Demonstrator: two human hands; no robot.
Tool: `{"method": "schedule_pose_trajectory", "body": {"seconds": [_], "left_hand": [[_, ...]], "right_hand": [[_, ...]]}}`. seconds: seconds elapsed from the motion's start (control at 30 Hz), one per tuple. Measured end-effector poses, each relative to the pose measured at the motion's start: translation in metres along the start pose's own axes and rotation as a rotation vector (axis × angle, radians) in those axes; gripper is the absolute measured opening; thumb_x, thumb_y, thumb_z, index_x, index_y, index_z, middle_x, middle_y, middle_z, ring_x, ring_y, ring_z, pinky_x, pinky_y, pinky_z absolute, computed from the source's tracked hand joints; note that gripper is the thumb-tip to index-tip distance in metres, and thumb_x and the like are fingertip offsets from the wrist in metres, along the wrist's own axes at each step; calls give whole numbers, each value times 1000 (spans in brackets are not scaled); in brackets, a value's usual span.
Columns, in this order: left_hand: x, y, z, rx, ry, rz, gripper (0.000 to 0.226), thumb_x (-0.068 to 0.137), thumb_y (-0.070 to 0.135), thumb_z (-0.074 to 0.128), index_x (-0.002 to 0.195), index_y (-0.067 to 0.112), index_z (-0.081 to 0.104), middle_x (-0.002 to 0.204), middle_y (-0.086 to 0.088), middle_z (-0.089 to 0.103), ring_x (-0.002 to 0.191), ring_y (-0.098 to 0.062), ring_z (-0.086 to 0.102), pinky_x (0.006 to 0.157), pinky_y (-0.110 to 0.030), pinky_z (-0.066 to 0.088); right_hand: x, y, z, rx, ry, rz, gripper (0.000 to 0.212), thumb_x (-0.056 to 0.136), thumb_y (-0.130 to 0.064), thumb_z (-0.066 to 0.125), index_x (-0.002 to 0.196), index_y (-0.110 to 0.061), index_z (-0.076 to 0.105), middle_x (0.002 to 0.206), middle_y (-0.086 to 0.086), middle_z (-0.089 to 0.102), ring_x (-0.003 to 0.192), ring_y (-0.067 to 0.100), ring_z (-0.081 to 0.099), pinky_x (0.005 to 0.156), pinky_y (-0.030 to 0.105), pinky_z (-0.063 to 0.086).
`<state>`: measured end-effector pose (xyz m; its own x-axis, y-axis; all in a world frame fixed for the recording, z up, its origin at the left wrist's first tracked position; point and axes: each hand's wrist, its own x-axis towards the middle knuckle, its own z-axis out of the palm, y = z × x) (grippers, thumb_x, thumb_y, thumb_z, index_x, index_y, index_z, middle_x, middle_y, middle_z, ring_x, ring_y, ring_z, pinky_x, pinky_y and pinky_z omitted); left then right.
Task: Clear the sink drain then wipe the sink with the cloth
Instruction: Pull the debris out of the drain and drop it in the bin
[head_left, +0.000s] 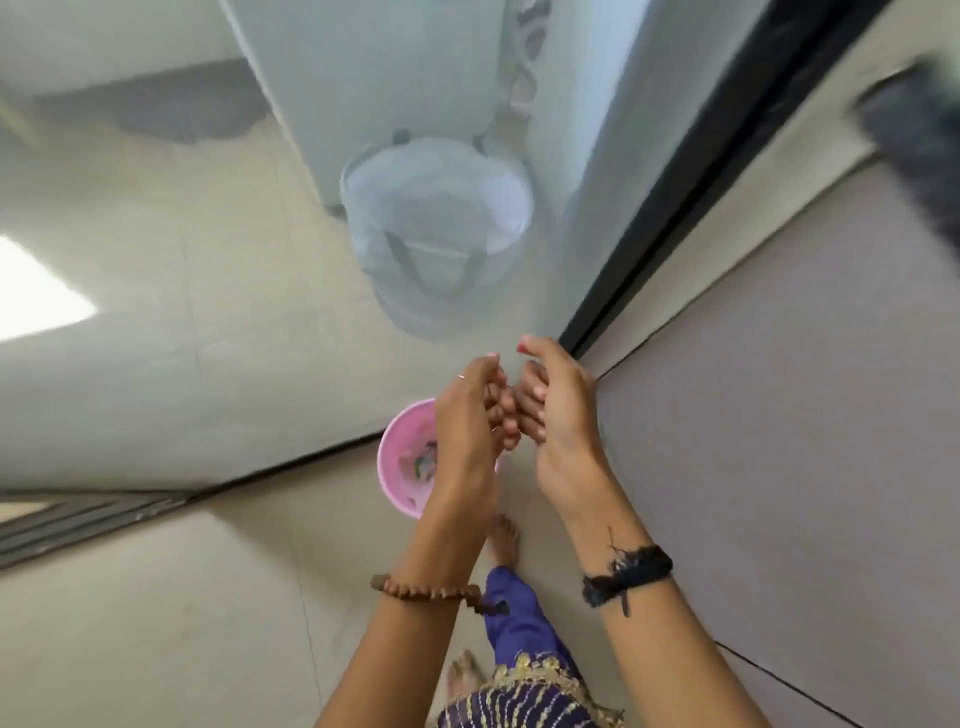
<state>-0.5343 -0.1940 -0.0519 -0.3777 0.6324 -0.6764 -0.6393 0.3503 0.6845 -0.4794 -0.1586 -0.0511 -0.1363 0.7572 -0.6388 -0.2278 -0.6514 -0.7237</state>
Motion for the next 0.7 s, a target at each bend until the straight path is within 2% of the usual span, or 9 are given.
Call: {"method": "schedule_pose_trajectory", "body": {"seconds": [0.17, 0.33, 0.47, 0.6, 0.63, 0.7], "left_hand": [[-121, 37, 85, 96, -287, 129, 38, 88, 27, 51, 52, 19, 43, 36, 9, 36, 32, -5, 30, 33, -15, 25], [-203, 21, 184, 341, -646, 224, 35, 92, 27, 48, 59, 17, 47, 45, 5, 41, 38, -5, 36, 37, -14, 31], [-242, -19, 275, 581, -868, 235, 30, 94, 24, 48, 68, 11, 56, 49, -1, 53, 41, -7, 49, 38, -14, 40], [-242, -74, 369, 997, -1034, 354, 28, 90, 20, 53, 62, 17, 55, 55, -1, 59, 41, -9, 52, 40, -18, 42], [-234, -88, 394, 1147, -1046, 416, 26, 89, 20, 54, 63, 18, 56, 60, -3, 62, 46, -11, 55, 43, -21, 45], [-213, -115, 440, 1466, -1042, 584, 18, 88, 22, 55, 74, 13, 62, 80, -9, 68, 67, -22, 63, 59, -29, 49]], "right_hand": [[-108, -109, -51, 126, -2, -249, 39, 89, -24, 51, 52, -23, 40, 39, -10, 24, 32, 5, 18, 31, 15, 18], [-178, -187, -145, 205, 232, -481, 40, 91, -23, 51, 52, -22, 43, 40, -10, 28, 31, 3, 23, 31, 14, 23], [-206, -230, -238, 296, 474, -516, 38, 88, -26, 55, 53, -20, 41, 39, -7, 32, 30, 5, 33, 32, 12, 29], [-199, -261, -339, 369, 689, -508, 19, 89, -17, 53, 71, -19, 51, 41, -7, 39, 24, 1, 31, 28, 9, 21], [-191, -264, -365, 346, 755, -460, 17, 89, -17, 53, 73, -20, 53, 47, -6, 41, 24, 1, 31, 28, 9, 21], [-165, -265, -415, 253, 841, -324, 14, 90, -17, 54, 76, -20, 57, 57, -4, 47, 31, 2, 37, 29, 12, 25]]}}
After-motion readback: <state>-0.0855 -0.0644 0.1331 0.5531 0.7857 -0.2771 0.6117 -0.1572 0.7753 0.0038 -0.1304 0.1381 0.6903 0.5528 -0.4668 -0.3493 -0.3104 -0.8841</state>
